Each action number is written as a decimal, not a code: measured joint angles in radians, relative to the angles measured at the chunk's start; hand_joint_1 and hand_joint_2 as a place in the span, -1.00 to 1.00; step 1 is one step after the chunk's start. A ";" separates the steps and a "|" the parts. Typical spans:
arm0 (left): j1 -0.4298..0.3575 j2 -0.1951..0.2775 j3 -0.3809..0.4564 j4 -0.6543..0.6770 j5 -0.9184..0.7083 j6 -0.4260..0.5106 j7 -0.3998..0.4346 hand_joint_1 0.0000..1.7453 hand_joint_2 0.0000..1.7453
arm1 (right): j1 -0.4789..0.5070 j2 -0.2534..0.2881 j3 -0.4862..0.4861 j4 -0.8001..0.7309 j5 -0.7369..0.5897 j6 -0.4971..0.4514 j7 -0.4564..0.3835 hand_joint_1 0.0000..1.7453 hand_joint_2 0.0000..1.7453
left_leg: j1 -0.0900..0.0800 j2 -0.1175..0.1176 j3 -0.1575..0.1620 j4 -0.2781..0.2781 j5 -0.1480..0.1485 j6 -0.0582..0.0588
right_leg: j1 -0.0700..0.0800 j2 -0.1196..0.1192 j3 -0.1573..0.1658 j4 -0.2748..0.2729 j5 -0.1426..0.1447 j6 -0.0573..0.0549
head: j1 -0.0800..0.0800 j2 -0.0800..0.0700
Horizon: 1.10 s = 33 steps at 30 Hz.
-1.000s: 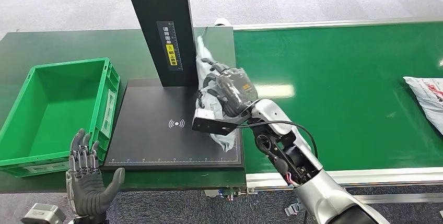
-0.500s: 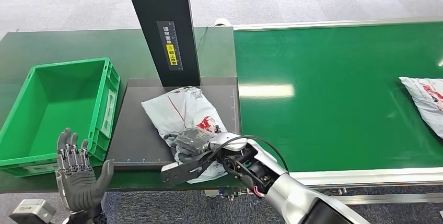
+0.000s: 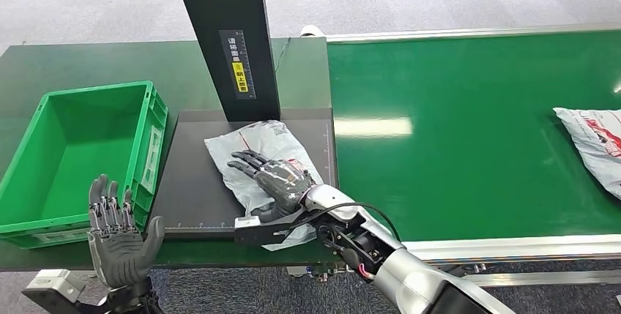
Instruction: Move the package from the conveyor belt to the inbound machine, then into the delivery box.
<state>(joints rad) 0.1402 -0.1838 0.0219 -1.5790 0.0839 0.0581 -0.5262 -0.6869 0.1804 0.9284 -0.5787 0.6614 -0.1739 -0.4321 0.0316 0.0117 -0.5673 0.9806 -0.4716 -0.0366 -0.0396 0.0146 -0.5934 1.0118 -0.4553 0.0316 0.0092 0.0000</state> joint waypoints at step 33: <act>-0.061 0.020 -0.096 0.069 -0.130 -0.041 -0.024 -1.00 1.00 | 0.272 0.012 -0.583 -0.320 -0.913 0.370 -0.080 -1.00 1.00 | 0.000 0.000 -0.001 0.000 0.000 0.000 | 0.000 0.000 -0.001 0.000 0.000 0.000 | 0.000 0.000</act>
<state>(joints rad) 0.0790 -0.1634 -0.0736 -1.5103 -0.0456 0.0174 -0.5506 -0.4151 0.1922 0.3449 -0.8988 -0.2519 0.1962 -0.5117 0.0316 0.0122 -0.5678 0.9806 -0.4718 -0.0366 -0.0396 0.0146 -0.5939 1.0117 -0.4554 0.0316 0.0091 0.0000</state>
